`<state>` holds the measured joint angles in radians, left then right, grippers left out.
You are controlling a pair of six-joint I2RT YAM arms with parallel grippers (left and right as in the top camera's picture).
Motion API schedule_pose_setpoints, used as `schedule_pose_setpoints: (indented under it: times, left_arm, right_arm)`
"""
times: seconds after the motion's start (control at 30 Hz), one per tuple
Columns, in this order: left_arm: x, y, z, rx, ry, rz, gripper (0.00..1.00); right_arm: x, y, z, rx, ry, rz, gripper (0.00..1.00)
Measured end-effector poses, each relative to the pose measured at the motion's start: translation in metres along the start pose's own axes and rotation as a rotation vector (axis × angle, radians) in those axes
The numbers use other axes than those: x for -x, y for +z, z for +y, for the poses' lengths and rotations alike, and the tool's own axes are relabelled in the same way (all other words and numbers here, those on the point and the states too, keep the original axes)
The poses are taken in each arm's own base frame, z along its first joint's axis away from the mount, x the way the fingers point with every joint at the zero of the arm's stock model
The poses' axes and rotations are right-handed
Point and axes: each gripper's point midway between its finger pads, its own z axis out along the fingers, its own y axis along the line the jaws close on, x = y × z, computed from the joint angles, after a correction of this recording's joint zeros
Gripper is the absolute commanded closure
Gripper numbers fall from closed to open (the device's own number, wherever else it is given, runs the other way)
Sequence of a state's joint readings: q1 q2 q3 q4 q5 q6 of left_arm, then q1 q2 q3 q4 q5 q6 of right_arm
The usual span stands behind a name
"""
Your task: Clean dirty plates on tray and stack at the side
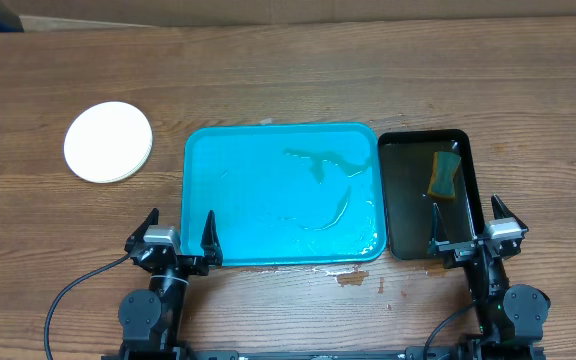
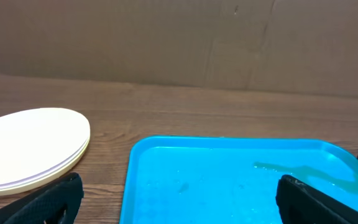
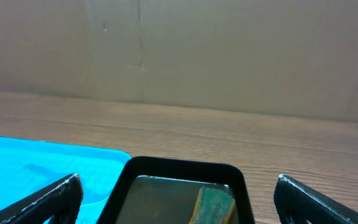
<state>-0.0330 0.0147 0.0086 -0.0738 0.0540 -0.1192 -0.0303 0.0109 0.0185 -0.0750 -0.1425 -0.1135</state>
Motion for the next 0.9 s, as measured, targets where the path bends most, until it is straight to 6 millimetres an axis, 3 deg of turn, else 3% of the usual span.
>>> schedule_pose_setpoints:
  times: [0.9]
  left_arm:
    - [-0.0001, 0.0000, 0.0011, 0.007, 0.018, 0.000, 0.00]
  right_arm:
    - [0.0000, 0.0000, 0.0001, 0.000, 0.000, 0.000, 0.00]
